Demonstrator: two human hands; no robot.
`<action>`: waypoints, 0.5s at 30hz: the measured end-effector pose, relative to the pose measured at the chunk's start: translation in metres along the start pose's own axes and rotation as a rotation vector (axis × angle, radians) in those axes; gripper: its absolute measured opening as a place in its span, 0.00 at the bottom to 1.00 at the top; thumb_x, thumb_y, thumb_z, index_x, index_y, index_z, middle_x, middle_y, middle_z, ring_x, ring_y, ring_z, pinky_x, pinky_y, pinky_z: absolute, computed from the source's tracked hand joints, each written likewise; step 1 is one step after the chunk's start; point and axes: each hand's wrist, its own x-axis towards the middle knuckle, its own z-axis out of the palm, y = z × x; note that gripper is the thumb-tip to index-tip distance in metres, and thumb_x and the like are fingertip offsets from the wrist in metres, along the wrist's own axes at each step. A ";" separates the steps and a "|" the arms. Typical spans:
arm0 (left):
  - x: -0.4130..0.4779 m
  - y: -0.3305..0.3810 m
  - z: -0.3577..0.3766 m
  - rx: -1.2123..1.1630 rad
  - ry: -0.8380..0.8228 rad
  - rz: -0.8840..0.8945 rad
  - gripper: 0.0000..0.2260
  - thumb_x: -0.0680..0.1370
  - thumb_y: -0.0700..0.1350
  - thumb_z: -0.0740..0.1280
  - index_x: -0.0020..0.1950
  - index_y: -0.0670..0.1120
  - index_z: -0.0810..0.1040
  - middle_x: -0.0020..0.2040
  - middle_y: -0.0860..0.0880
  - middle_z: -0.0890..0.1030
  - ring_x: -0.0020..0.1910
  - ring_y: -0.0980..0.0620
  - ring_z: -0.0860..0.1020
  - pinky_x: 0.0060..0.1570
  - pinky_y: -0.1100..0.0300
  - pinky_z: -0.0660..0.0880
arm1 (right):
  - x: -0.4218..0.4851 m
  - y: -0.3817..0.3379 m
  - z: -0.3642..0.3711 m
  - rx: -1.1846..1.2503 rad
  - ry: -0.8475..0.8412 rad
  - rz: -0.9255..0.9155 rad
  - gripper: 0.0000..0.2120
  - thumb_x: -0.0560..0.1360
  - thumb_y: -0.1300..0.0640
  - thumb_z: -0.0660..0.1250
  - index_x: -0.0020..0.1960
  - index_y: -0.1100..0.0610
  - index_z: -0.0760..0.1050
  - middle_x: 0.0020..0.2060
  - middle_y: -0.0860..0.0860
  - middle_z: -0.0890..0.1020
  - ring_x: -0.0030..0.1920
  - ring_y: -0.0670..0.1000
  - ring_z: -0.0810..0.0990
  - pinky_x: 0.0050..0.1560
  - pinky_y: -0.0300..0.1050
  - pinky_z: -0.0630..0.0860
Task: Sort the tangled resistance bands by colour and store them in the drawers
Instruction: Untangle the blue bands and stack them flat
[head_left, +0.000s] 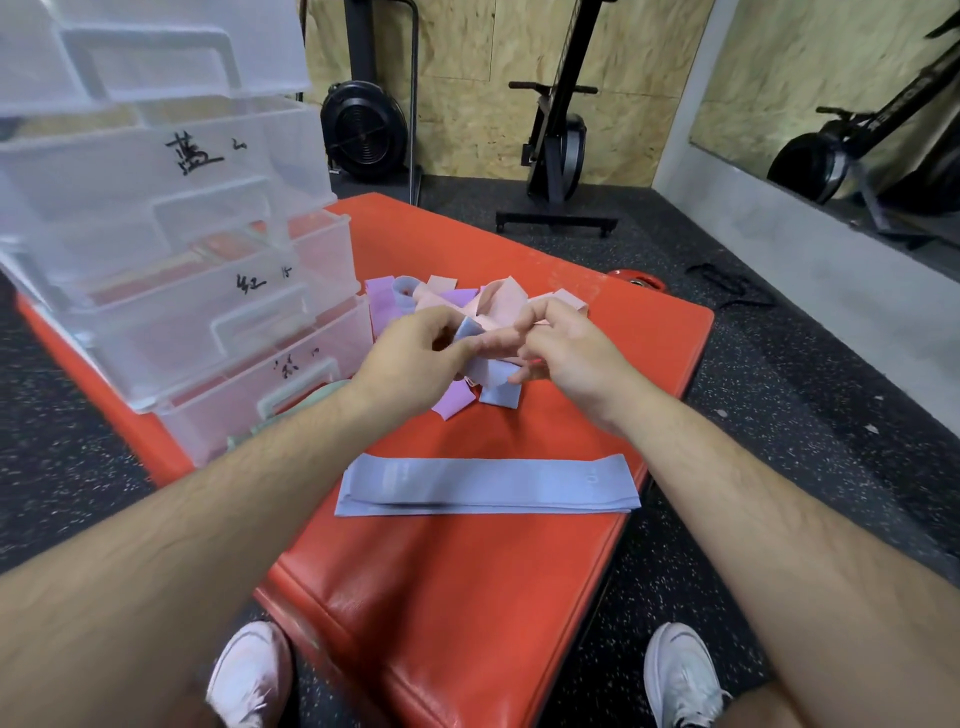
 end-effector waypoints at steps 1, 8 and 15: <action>0.000 -0.002 -0.001 -0.006 0.016 0.011 0.08 0.79 0.49 0.65 0.49 0.45 0.80 0.41 0.46 0.84 0.42 0.47 0.82 0.49 0.44 0.78 | 0.001 0.003 0.002 -0.036 0.006 -0.029 0.10 0.77 0.69 0.60 0.51 0.54 0.70 0.50 0.52 0.86 0.52 0.51 0.85 0.47 0.49 0.77; -0.009 -0.003 -0.008 0.037 0.018 0.109 0.06 0.79 0.44 0.66 0.44 0.53 0.79 0.37 0.53 0.83 0.39 0.54 0.81 0.44 0.51 0.78 | 0.010 0.025 0.015 -0.603 -0.018 -0.225 0.08 0.77 0.53 0.71 0.54 0.55 0.79 0.55 0.49 0.79 0.59 0.52 0.71 0.59 0.44 0.70; -0.015 -0.005 -0.012 0.034 0.137 0.116 0.03 0.78 0.43 0.67 0.45 0.46 0.79 0.37 0.50 0.82 0.38 0.50 0.80 0.40 0.54 0.78 | 0.010 0.023 0.020 -0.568 -0.076 -0.152 0.11 0.78 0.52 0.70 0.40 0.50 0.71 0.35 0.44 0.74 0.35 0.44 0.69 0.35 0.37 0.66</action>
